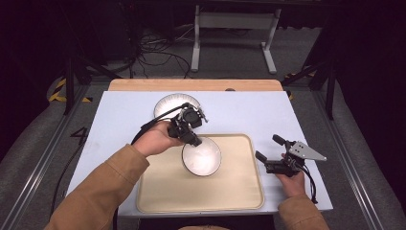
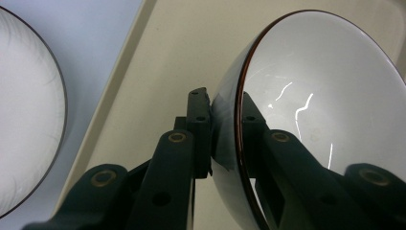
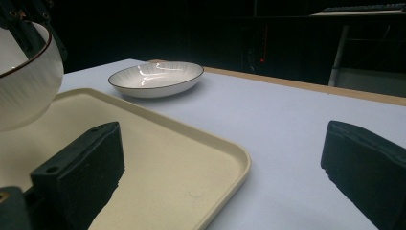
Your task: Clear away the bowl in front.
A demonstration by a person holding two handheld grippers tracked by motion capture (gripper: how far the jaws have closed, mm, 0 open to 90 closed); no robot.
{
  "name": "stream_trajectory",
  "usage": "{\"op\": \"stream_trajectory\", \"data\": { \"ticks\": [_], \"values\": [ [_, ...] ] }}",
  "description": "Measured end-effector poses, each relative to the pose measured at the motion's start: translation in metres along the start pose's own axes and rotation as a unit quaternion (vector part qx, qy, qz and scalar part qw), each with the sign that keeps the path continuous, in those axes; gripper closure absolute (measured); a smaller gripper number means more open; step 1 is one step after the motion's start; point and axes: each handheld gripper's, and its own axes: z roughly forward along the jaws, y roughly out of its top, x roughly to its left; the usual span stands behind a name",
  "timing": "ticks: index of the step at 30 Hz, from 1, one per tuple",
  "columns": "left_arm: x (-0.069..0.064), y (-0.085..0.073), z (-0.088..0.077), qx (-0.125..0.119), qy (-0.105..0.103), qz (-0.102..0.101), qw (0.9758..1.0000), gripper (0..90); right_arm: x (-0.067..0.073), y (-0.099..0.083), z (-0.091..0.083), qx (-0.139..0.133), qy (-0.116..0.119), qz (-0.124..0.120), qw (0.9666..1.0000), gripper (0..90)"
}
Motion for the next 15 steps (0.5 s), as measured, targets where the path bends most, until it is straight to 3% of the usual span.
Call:
{"op": "stream_trajectory", "data": {
  "ticks": [15],
  "values": [
    [-0.003,-0.002,0.022,0.018,-0.007,0.004,0.9998,81.2,0.0,0.0,0.0,0.0,0.0,0.0,1.0,1.5]
  ]
}}
